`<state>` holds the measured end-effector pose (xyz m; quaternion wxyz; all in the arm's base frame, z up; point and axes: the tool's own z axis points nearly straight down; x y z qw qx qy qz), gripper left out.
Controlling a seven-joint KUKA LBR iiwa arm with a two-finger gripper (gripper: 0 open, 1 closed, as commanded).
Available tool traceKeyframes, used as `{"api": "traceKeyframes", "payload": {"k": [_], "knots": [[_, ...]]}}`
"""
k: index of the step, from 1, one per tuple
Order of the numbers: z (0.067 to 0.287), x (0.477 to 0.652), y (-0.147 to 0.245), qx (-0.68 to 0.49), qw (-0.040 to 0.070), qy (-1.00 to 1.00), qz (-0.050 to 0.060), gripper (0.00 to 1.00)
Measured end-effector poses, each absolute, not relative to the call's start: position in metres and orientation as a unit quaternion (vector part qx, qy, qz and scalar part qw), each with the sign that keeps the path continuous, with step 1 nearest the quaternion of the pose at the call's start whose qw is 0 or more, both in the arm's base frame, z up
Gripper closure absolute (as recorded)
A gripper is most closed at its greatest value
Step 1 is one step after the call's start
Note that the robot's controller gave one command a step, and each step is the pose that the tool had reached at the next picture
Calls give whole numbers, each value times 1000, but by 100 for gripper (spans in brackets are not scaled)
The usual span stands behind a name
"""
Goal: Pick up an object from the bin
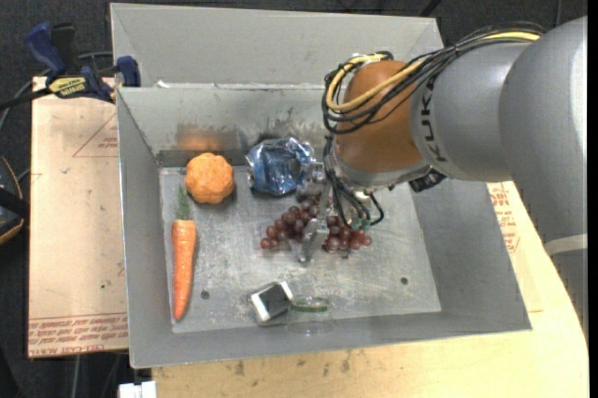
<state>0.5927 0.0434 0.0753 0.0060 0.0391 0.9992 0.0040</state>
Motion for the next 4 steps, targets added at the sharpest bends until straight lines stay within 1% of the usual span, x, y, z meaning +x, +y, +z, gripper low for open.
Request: {"api": "traceKeyframes", "payload": {"k": [1, 2, 4], "knots": [[76, 596, 48, 17, 4, 1000, 1, 0], [80, 596, 48, 38, 5, 999, 4, 100], [81, 596, 48, 38, 4, 999, 4, 100]]}}
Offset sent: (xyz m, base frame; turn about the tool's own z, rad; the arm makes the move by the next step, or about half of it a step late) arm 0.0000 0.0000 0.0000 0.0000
